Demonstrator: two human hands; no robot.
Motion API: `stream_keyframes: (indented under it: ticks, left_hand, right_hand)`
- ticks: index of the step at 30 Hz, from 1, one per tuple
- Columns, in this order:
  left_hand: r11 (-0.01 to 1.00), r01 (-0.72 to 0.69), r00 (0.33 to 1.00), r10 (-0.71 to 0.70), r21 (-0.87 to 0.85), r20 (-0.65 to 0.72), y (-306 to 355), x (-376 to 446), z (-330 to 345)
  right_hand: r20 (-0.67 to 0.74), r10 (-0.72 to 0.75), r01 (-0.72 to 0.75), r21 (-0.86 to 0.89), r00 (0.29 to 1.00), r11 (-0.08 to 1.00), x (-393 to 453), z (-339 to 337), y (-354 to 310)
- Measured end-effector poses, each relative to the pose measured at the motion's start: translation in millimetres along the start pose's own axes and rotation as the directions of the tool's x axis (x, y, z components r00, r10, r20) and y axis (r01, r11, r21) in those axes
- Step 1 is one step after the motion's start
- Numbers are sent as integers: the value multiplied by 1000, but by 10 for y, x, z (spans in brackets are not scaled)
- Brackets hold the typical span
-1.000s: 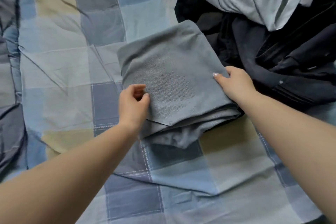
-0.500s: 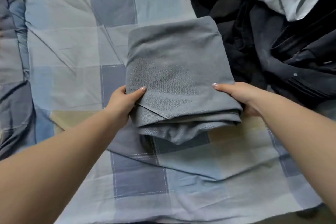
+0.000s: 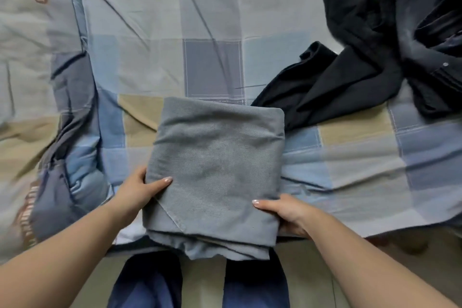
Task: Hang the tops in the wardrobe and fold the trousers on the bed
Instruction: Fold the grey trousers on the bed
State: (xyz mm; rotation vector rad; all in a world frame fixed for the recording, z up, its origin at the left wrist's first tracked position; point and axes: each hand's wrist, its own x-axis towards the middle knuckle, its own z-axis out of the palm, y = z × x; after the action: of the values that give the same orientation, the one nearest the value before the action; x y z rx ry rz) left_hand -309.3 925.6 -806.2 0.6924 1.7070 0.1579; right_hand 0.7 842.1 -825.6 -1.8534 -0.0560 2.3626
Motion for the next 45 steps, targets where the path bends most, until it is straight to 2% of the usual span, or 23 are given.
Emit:
stream_keyframes:
  ticks: [2,5,6,7,8,9,10,11,12,14,16,18,24,27,30,33,35,36,38,40,41,42,45]
  left_hand:
    - [1000,-12,1000,12,21,11,-157,-59,-86]
    - [998,-47,999,47,30,7,-265,-55,-81]
    - [998,-54,999,54,34,1,-279,-43,-84]
    - [997,-61,998,61,41,1,-285,-22,-78]
    - [997,-67,998,67,49,4,-293,2,-87]
    - [996,-74,997,74,50,7,-302,17,-104]
    - [996,-78,997,78,43,10,-309,24,-101]
    - [996,-83,997,82,24,12,-323,18,-93]
    - [996,-85,996,85,3,7,-352,10,-91]
    - [995,-96,995,96,-17,-29,-406,-3,-68]
    - [992,-126,989,124,-15,-76,-460,-16,-26]
    - [987,-161,981,160,-2,-111,-497,-12,-8]
    - [964,-244,956,257,107,-140,-628,-14,-57]
    - [947,-294,926,317,132,-205,-667,-71,11]
    - [962,-229,943,257,147,-211,-643,-49,23]
    - [947,-223,944,269,230,-190,-517,-56,-28]
    - [820,-380,840,500,428,-212,-335,-96,-27]
    - [693,-483,748,645,535,-158,-201,-105,15]
    - [377,-650,561,823,660,83,76,-49,146]
    - [105,-697,441,842,709,309,347,109,327]
    - [23,-678,443,811,735,383,455,203,413]
    - [-18,-643,481,768,766,422,523,304,466]
    - [43,-473,661,678,880,322,538,660,506]
  right_hand:
    - [-64,-16,5,-168,998,986,-16,114,95]
    - [-229,-218,114,-395,949,912,-83,150,-62]
    - [-357,-326,154,-434,875,888,-129,193,-181]
    - [-497,-463,201,-492,733,847,-190,235,-325]
    - [-556,-623,272,-586,551,763,-253,316,-489]
    - [-506,-769,345,-694,390,631,-297,443,-668]
    - [-383,-877,398,-786,289,474,-314,586,-858]
    - [-228,-939,409,-855,256,319,-285,756,-1030]
    - [-79,-958,396,-899,275,187,-220,960,-1191]
    - [103,-924,346,-938,367,33,-35,1363,-1463]
    - [122,-883,268,-964,452,4,162,1650,-1670]
    - [55,-867,181,-983,495,41,319,1830,-1798]
    - [-25,-920,148,-985,391,90,512,1925,-1916]
    - [-15,-918,132,-989,397,73,554,1888,-2024]
    - [-84,-902,160,-973,425,165,576,1915,-1979]
    - [61,-935,254,-967,349,32,503,1900,-1861]
    - [201,-943,313,-943,265,-113,379,1792,-1703]
    - [242,-940,308,-938,241,-162,330,1698,-1590]
    - [274,-931,224,-949,240,-221,280,1487,-1302]
    - [255,-921,101,-967,295,-235,283,1222,-1066]
    - [227,-915,41,-973,333,-227,308,1068,-991]
    - [199,-908,-14,-976,368,-219,338,928,-941]
    - [148,-896,-96,-974,418,-206,464,566,-873]
